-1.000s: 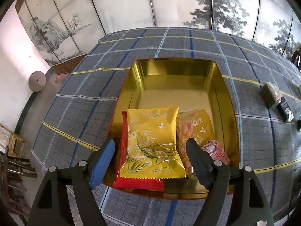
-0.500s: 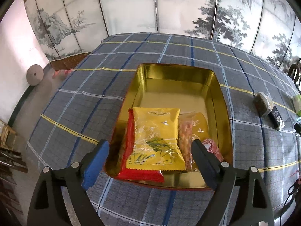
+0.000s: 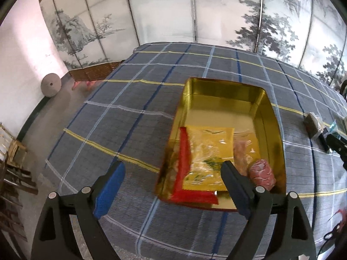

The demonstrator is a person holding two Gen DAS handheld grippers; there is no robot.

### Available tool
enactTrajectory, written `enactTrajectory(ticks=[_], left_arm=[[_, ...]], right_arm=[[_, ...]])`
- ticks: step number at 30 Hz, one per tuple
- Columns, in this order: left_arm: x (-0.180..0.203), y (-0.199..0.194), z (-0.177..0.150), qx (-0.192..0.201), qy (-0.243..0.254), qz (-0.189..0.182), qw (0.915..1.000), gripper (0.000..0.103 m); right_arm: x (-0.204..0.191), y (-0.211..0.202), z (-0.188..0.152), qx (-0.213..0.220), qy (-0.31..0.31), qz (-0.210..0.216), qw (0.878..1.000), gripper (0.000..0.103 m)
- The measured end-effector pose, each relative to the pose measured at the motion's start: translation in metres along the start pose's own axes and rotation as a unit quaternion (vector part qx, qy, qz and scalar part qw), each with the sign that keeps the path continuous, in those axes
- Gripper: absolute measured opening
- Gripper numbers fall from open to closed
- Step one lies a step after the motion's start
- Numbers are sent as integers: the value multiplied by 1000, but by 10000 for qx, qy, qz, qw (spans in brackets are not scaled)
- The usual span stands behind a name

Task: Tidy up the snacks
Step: 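Carry the blue-wrapped candy into the gold tin with the right tool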

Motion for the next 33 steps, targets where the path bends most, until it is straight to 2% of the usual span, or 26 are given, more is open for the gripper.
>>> enactTrajectory(ticks=[5, 12, 24, 33], left_arm=[[-17, 0, -5, -49, -189, 69, 9998, 88], [-42, 1, -13, -141, -395, 171, 9990, 88], [-76, 0, -21, -202, -699, 340, 9968, 88], [-87, 1, -23, -241, -805, 400, 9957, 88]], right_arm=[[-56, 10, 0, -72, -306, 363, 9988, 30], [-111, 22, -6, -202, -702, 536, 9959, 30], [-150, 42, -19, -448, -1058, 514, 9920, 30], [-157, 59, -24, -522, -1242, 348, 9903, 30]])
Point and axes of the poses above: each gripper's, at about its wrist camera, not at the fingertips, and y roughly the way its jaws point, x to its right, z to its top, the point moved 10 cm from there along y, roughly the way its jaws point
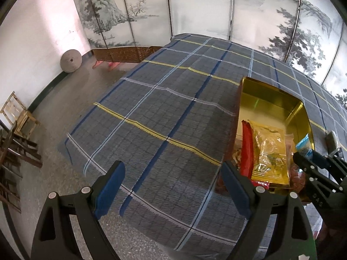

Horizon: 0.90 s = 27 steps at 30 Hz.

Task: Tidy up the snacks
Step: 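Carry the blue-wrapped candy into the gold tin with the right tool, then open the right tool to drop the candy in the tin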

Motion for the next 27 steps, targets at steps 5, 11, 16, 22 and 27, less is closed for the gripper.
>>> enactTrajectory(ticks=[5, 11, 16, 22, 27], left_arm=[[-3, 1, 0, -22, -22, 43, 10000, 88], [-3, 3, -2, -58, -24, 36, 10000, 88], [-2, 3, -3, -58, -18, 40, 10000, 88], [-2, 3, -3, -65, -20, 47, 10000, 88], [3, 1, -6, -85, 6, 34, 10000, 88]], right_arm=[[-1, 5, -3, -48, -41, -39, 10000, 30], [-2, 8, -5, -102, -32, -70, 9999, 31], [-3, 7, -5, -107, -10, -56, 9999, 32], [-2, 8, -5, -113, -6, -46, 9999, 33], [-3, 6, -5, -47, -47, -66, 10000, 39]])
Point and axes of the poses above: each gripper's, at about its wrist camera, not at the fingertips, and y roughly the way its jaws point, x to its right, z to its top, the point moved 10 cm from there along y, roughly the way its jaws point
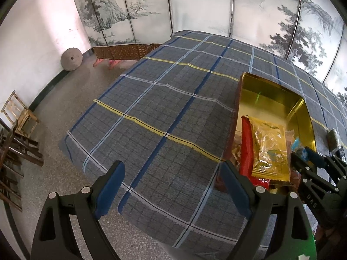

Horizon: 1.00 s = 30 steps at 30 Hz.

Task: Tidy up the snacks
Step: 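Open the right tool to drop the candy in the tin, then move the right tool to the blue soda crackers packet and grasp it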

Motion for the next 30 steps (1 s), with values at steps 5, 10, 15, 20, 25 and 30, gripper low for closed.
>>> enactTrajectory(ticks=[5, 10, 15, 20, 25, 30], left_arm=[[5, -3, -1, 10, 15, -15, 10000, 88], [11, -6, 2, 16, -3, -55, 10000, 88], [22, -10, 6, 57, 53, -101, 9999, 88], [38, -15, 10, 111, 213, -137, 9996, 88], [62, -20, 14, 142, 411, -235, 9988, 88], [88, -24, 16, 152, 610, -310, 9975, 88]], right_arm=[[0, -5, 3, 96, -82, -58, 9999, 50], [4, -14, 3, 131, 42, 183, 9997, 53], [20, -34, 7, 358, 108, 227, 9990, 55], [64, -50, 6, 518, 337, -6, 9981, 55], [137, -59, -8, 487, 618, -548, 9954, 55], [213, -59, -32, 325, 900, -1042, 9899, 56]])
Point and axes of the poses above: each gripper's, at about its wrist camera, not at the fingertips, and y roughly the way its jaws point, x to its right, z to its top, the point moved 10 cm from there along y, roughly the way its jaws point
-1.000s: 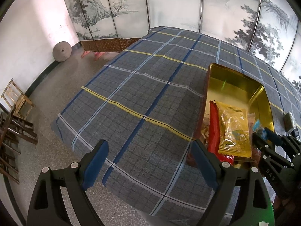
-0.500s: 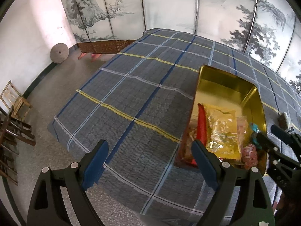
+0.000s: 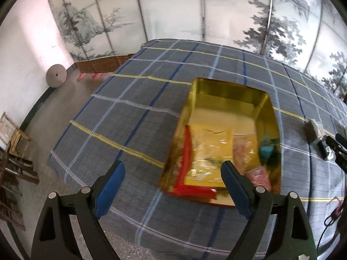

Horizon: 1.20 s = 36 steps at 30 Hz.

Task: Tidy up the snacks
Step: 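Move the right tool to the blue soda crackers packet and grasp it, then lower the left tool onto the grey textured bar packet and grasp it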

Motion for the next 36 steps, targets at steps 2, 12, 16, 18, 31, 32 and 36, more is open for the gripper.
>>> enactTrajectory(ticks=[2, 12, 16, 18, 31, 32, 36], left_arm=[[12, -1, 3, 7, 78, -42, 10000, 88], [77, -2, 15, 2, 463, -215, 9987, 88], [109, 0, 17, -28, 678, -316, 9972, 88], [127, 2, 18, -42, 799, -370, 9961, 88], [235, 13, 27, 53, 1532, -766, 9852, 88], [240, 15, 27, 45, 1553, -781, 9848, 88], [262, 24, 24, 4, 1622, -925, 9824, 88]], right_arm=[[27, 8, -7, -116, 104, -118, 9998, 56], [68, 52, -23, -465, 332, 106, 9983, 56], [65, 64, -23, -491, 198, 240, 9983, 56], [64, 67, -21, -455, 188, 314, 9983, 58], [63, 79, -23, -286, 286, 564, 9976, 53], [64, 78, -24, -265, 288, 569, 9976, 52], [73, 74, -29, -220, 428, 514, 9975, 51]])
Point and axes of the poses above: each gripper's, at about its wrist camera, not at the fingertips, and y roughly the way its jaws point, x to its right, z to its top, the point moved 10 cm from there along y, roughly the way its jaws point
